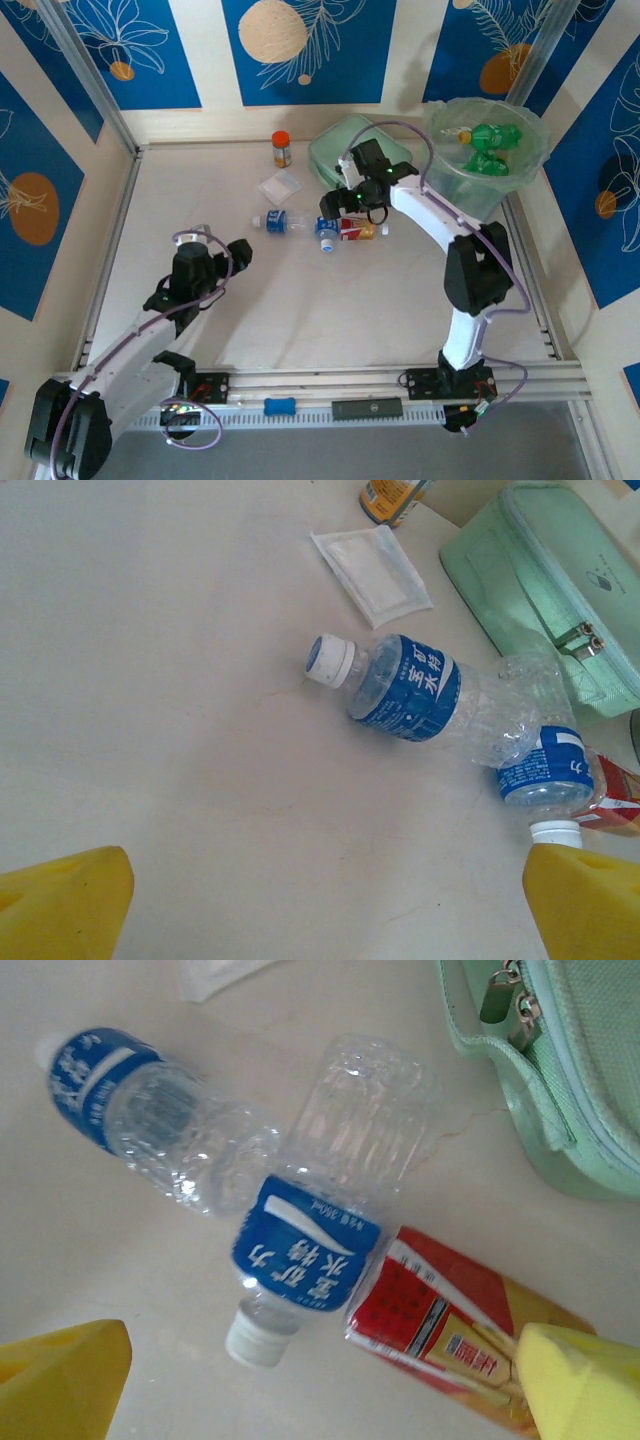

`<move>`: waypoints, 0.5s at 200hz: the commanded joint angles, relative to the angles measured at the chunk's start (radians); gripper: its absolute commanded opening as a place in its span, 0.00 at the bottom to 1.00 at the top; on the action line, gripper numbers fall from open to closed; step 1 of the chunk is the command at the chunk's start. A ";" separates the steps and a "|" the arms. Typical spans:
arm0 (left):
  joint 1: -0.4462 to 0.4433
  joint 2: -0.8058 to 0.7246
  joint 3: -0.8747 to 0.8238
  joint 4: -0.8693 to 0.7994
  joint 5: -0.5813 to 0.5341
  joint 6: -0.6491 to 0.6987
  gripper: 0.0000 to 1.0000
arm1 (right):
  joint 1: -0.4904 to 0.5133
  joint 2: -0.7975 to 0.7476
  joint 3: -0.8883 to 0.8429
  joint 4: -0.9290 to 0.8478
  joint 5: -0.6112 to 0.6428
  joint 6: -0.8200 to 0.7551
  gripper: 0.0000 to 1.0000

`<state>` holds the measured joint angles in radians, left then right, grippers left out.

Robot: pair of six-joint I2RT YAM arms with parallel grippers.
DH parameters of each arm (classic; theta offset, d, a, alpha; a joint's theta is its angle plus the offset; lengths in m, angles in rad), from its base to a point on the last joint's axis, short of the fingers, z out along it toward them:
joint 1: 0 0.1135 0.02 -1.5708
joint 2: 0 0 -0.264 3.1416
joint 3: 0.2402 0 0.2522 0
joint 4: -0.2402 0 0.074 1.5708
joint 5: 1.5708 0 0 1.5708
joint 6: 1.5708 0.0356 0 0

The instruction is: Put the plastic bottles in the bin

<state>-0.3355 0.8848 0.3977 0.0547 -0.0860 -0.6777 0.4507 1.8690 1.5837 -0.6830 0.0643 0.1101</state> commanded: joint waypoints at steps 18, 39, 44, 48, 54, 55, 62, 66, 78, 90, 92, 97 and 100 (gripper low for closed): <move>0.025 -0.022 0.014 -0.032 0.011 0.022 0.99 | 0.009 0.120 0.095 -0.099 0.040 -0.095 0.99; 0.029 -0.023 0.009 -0.030 0.017 0.014 0.99 | 0.011 0.149 0.091 -0.081 0.042 -0.098 0.99; 0.030 -0.023 0.007 -0.029 0.019 0.013 0.99 | 0.011 0.152 0.088 -0.078 0.040 -0.097 0.99; 0.030 -0.023 0.005 -0.028 0.021 0.013 0.99 | 0.011 0.155 0.084 -0.074 0.039 -0.096 0.99; 0.031 -0.023 0.004 -0.027 0.021 0.011 0.99 | 0.011 0.159 0.078 -0.071 0.037 -0.095 0.99; 0.031 -0.022 0.003 -0.026 0.022 0.011 0.99 | 0.011 0.160 0.077 -0.070 0.035 -0.095 0.99; 0.031 -0.023 0.003 -0.024 0.024 0.011 0.99 | 0.011 0.163 0.070 -0.068 0.035 -0.095 0.99; 0.031 -0.022 0.002 -0.024 0.025 0.011 0.99 | 0.011 0.163 0.064 -0.068 0.038 -0.093 0.99; 0.032 -0.020 0.002 -0.023 0.029 0.010 0.99 | 0.012 0.162 0.048 -0.068 0.043 -0.092 0.99; 0.035 -0.019 0.004 -0.020 0.034 0.011 0.99 | 0.012 0.157 0.030 -0.075 0.050 -0.092 0.99; 0.035 -0.019 0.004 -0.019 0.034 0.010 0.99 | 0.013 0.156 0.027 -0.075 0.052 -0.092 0.99; 0.035 -0.018 0.004 -0.019 0.035 0.010 0.99 | 0.012 0.151 0.022 -0.080 0.055 -0.091 0.99; 0.035 -0.018 0.004 -0.019 0.035 0.011 0.99 | 0.013 0.149 0.017 -0.082 0.055 -0.090 0.99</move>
<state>-0.3149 0.8772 0.3977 0.0357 -0.0757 -0.6724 0.4526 2.0262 1.6382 -0.7345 0.1062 0.0326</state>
